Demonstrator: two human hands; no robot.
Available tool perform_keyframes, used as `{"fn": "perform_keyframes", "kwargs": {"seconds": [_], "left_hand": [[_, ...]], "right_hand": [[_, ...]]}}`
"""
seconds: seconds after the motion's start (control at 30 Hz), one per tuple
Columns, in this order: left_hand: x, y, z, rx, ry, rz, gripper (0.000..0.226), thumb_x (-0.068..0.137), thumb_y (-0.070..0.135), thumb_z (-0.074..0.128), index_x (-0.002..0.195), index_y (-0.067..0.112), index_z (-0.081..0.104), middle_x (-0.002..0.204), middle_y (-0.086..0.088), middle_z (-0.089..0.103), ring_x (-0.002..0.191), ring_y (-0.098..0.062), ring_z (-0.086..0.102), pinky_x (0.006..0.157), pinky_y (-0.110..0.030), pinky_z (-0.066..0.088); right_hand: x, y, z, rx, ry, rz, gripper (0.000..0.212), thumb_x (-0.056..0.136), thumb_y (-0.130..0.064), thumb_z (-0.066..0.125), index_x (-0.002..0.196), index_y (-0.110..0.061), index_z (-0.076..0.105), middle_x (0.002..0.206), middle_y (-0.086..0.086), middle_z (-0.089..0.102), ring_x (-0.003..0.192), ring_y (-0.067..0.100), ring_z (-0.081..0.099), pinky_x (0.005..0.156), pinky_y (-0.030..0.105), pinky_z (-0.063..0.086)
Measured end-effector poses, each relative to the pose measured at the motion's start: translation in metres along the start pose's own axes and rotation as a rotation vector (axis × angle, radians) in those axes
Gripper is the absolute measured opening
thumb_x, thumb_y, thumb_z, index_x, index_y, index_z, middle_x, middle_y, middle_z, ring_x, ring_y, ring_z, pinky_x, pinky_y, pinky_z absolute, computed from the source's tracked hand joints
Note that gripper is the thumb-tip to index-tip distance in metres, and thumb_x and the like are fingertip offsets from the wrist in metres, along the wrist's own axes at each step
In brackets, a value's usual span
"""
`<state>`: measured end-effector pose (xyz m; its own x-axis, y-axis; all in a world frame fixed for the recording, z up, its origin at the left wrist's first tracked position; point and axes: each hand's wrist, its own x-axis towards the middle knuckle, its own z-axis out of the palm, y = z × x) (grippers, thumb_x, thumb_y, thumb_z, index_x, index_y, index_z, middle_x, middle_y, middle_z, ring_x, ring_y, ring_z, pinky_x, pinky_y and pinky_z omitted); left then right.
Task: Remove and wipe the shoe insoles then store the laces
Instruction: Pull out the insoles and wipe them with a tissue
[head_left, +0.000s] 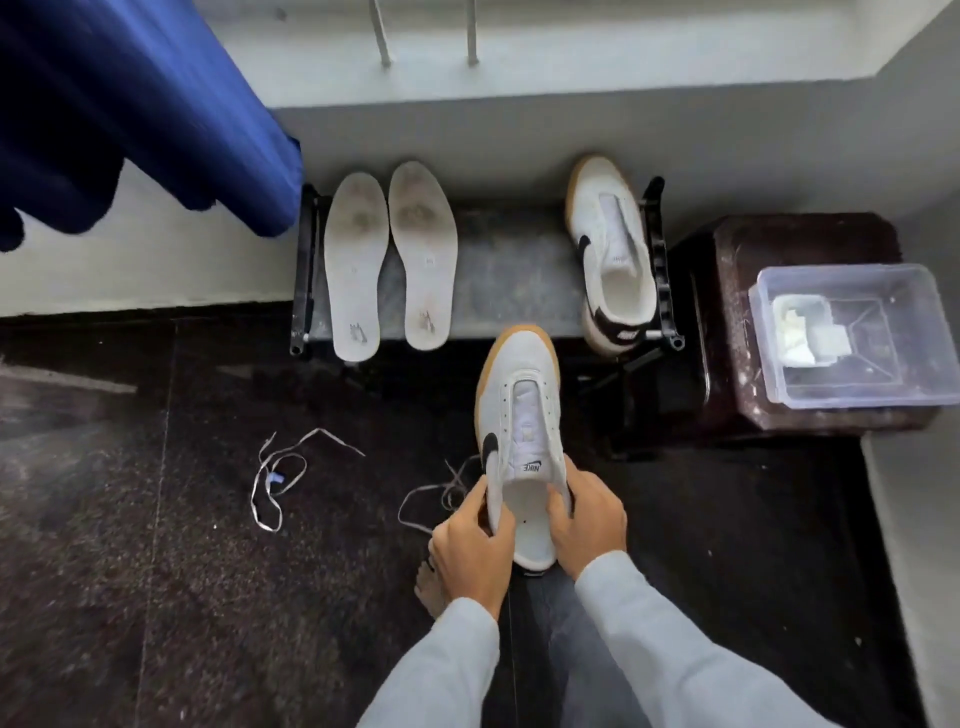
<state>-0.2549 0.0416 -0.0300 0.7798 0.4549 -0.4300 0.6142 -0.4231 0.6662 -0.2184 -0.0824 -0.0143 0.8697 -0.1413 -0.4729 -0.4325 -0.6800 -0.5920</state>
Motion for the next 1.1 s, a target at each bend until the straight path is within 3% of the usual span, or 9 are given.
{"fn": "perform_keyframes", "kwargs": {"seconds": [0.1,0.2,0.27,0.43,0.53,0.63,0.77,0.9,1.1], "left_hand": [[-0.028,-0.04,0.012,-0.057,-0.087,-0.016,0.04,0.08,0.032,0.073,0.12,0.033,0.068,0.096,0.008,0.077,0.083,-0.009,0.072,0.079,-0.035,0.062],[-0.042,-0.069,0.035,-0.125,-0.182,-0.053,0.052,0.083,0.024,0.075,0.133,0.029,0.062,0.108,0.012,0.074,0.093,0.007,0.065,0.088,-0.017,0.053],[-0.039,-0.09,0.059,-0.139,-0.259,-0.079,0.056,0.085,0.025,0.074,0.138,0.028,0.058,0.106,0.012,0.073,0.083,0.019,0.056,0.084,-0.007,0.046],[0.002,-0.15,0.153,-0.149,-0.319,-0.102,0.046,0.09,0.037,0.066,0.135,0.041,0.058,0.101,0.008,0.077,0.087,0.003,0.067,0.083,-0.019,0.056],[0.043,-0.191,0.217,-0.147,-0.331,-0.132,0.03,0.093,0.04,0.062,0.123,0.041,0.066,0.085,0.009,0.076,0.078,0.001,0.068,0.068,-0.016,0.052],[0.083,-0.23,0.27,-0.103,-0.335,-0.168,0.019,0.092,0.033,0.063,0.106,0.028,0.075,0.083,0.0,0.077,0.083,-0.01,0.072,0.068,-0.023,0.051],[0.123,-0.271,0.318,0.014,-0.336,-0.128,0.032,0.092,0.027,0.06,0.123,0.034,0.069,0.107,-0.003,0.077,0.106,-0.018,0.07,0.087,-0.026,0.054],[0.151,-0.303,0.351,0.039,-0.236,-0.094,0.043,0.093,0.01,0.058,0.13,0.031,0.065,0.109,-0.009,0.074,0.104,-0.029,0.07,0.08,-0.034,0.054],[0.166,-0.336,0.371,0.131,-0.252,-0.096,0.055,0.09,0.001,0.057,0.141,0.02,0.055,0.117,-0.019,0.071,0.104,-0.045,0.066,0.083,-0.042,0.051]], "right_hand": [[-0.038,0.036,0.022,0.048,0.055,0.121,0.031,0.096,-0.02,0.057,0.125,-0.019,0.067,0.102,0.004,0.071,0.087,0.019,0.062,0.076,0.023,0.042],[-0.055,0.084,0.048,0.036,0.095,0.196,0.036,0.094,-0.01,0.058,0.129,-0.016,0.066,0.102,0.011,0.074,0.089,0.027,0.066,0.077,0.024,0.044],[-0.051,0.116,0.066,0.033,0.113,0.219,0.038,0.094,-0.007,0.057,0.13,-0.014,0.065,0.097,0.013,0.073,0.085,0.026,0.065,0.075,0.024,0.045],[0.01,0.201,0.123,0.057,0.101,0.241,0.026,0.096,-0.016,0.056,0.118,-0.014,0.07,0.091,0.007,0.072,0.08,0.02,0.065,0.078,0.043,0.058],[0.062,0.243,0.158,0.077,0.049,0.2,0.032,0.097,-0.029,0.057,0.128,-0.028,0.065,0.096,-0.003,0.073,0.085,0.012,0.068,0.078,0.037,0.06],[0.11,0.276,0.188,-0.003,-0.019,0.161,0.041,0.098,-0.022,0.057,0.138,-0.027,0.056,0.1,0.005,0.073,0.086,0.019,0.068,0.074,0.026,0.05],[0.156,0.31,0.226,-0.076,-0.091,0.189,0.041,0.098,-0.018,0.053,0.139,-0.025,0.055,0.113,0.011,0.073,0.099,0.03,0.07,0.076,0.023,0.045],[0.188,0.332,0.264,-0.092,-0.13,0.175,0.032,0.097,-0.013,0.057,0.127,-0.017,0.065,0.115,0.009,0.073,0.102,0.027,0.07,0.068,0.01,0.035],[0.214,0.358,0.301,-0.176,-0.211,0.188,0.023,0.092,-0.015,0.062,0.113,-0.015,0.073,0.108,0.009,0.076,0.099,0.028,0.071,0.072,0.022,0.041]]}}
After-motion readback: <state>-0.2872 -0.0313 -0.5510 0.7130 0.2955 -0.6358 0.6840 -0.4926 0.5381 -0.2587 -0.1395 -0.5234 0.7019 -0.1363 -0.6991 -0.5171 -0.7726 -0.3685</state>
